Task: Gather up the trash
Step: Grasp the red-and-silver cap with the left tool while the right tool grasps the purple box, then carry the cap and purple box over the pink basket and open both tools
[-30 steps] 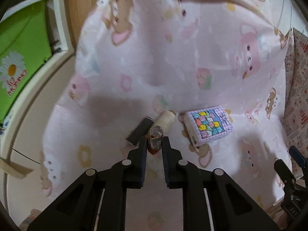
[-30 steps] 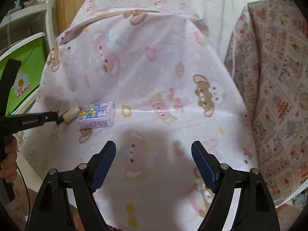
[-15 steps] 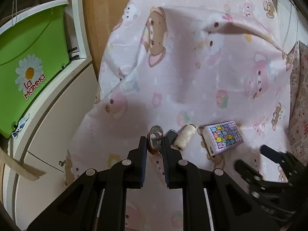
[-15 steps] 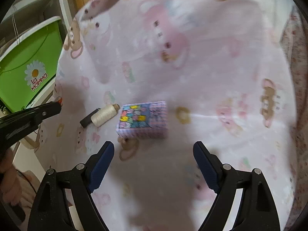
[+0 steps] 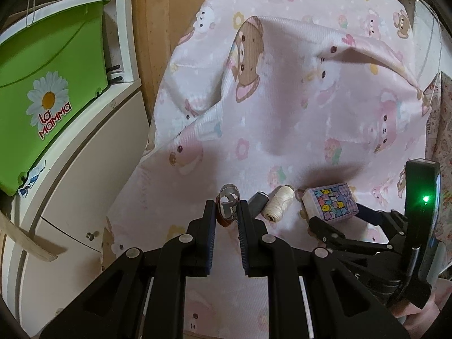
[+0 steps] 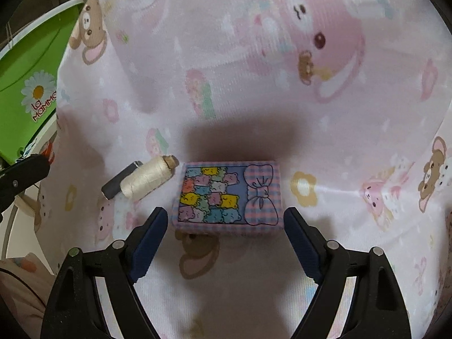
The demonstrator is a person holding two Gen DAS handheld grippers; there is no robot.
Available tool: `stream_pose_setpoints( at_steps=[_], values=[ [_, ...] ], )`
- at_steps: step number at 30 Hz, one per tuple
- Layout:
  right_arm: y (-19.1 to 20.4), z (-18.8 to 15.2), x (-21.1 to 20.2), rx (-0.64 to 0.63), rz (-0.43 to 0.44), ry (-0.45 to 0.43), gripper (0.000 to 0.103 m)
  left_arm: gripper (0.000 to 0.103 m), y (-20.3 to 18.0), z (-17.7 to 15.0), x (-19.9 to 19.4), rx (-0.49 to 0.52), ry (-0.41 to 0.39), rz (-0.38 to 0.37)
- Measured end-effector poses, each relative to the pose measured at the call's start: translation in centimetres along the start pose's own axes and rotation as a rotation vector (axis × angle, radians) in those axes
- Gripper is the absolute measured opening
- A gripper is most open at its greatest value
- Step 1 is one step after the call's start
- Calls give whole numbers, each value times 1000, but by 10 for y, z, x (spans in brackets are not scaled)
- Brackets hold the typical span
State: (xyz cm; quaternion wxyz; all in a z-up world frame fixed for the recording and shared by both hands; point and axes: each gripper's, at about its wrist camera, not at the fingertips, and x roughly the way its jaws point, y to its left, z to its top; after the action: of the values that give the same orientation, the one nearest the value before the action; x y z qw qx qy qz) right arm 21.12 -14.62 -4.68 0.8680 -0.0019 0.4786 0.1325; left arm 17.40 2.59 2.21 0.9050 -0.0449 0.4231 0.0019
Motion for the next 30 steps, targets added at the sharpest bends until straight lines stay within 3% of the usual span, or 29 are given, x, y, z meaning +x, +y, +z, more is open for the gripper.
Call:
stream_pose_setpoints(
  at_steps=[4,14,17,30],
  values=[
    [5,-5,-6,-1,-10,-23,73,14,-2,-2,-2,15,-3,4],
    [-3,-38,-72,9,27,-128,73,14,-9,-14,-7,62,-5,6],
    [-10,-40,-86,23,39,-138,73,14,-12,-15,-6,91,-23,61],
    [-34,-80,-155,92,42,-190,74,15,-33,-39,-41,181,-95,22]
  ],
)
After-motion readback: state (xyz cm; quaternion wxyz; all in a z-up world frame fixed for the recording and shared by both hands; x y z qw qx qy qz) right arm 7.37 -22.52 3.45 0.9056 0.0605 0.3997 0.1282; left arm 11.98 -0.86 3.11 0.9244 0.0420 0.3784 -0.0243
